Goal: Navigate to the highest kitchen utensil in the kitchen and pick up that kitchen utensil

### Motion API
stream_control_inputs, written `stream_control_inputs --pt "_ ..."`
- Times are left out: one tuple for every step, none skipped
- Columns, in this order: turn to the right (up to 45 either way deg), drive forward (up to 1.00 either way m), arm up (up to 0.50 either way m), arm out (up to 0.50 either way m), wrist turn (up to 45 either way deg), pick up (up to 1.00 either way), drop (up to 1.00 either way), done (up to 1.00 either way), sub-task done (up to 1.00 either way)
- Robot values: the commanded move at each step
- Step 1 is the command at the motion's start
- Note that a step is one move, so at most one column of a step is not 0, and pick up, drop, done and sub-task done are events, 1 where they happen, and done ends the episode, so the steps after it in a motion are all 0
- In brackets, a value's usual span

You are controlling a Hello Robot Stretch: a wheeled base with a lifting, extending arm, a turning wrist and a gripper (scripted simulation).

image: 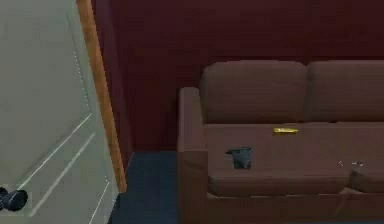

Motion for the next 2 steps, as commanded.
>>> stream_control_inputs --pt "45.0 0.00 0.00 0.00 0.0 0.00 0.00 0.00 0.00" --pt "42.0 0.00 0.00 0.00 0.0 0.00 0.00 0.00 0.00"
